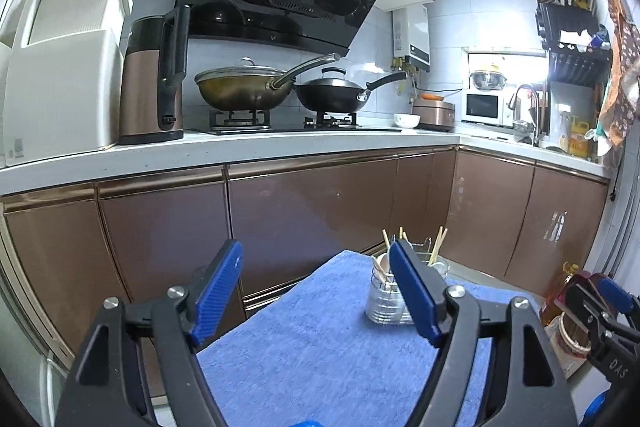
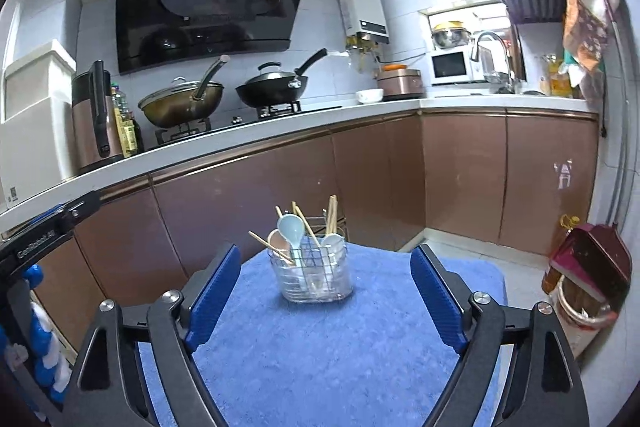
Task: Organize utensils
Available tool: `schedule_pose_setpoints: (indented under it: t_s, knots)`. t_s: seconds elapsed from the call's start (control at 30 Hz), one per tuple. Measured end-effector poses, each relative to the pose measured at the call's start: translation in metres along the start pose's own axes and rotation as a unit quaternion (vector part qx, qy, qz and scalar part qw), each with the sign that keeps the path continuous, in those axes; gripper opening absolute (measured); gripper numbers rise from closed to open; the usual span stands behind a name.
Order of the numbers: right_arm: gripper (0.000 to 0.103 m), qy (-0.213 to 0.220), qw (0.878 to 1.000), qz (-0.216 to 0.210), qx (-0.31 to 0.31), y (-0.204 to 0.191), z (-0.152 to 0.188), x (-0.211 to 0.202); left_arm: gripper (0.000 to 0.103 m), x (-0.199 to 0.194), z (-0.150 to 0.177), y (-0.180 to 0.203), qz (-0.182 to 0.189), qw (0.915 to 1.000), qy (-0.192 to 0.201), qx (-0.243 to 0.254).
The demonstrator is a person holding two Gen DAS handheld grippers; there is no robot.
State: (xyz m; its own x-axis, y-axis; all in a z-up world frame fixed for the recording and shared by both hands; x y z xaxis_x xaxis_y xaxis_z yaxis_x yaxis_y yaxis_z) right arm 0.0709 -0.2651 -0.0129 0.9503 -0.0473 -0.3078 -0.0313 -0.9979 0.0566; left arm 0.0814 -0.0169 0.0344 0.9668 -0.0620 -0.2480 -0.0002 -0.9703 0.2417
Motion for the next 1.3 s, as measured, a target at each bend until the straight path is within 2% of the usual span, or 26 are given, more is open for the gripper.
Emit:
schedule_pose_setpoints:
  t_s: [0.53,1.3]
  knots:
    - [0.103,0.0,0.999,0.041,-0.002,0.008,0.008,-0.009,0.075,-0.002,0.021,0.0,-0.003,0.9998,-0.001,0.018]
    - [0.103,-0.008,0.999,0.049,-0.007,0.009,0.016,-0.008,0.075,-0.006,0.029,0.004,-0.001,0.9996,0.002,0.027]
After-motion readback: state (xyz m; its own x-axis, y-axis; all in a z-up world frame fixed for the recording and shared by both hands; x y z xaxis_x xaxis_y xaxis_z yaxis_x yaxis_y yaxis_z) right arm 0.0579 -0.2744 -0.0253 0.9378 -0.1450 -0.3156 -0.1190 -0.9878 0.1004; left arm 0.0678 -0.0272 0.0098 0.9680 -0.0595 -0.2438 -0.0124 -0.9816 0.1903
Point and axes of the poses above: each gripper's, at about its wrist camera, not at the fingertips, and x roughly the way its jaws point, y to its right, z to its underside, the point moved 1 cm from there along x, roughly the way its jaws point, and after that the axes turned 13 degrees about -x, right-handed, at the moved point
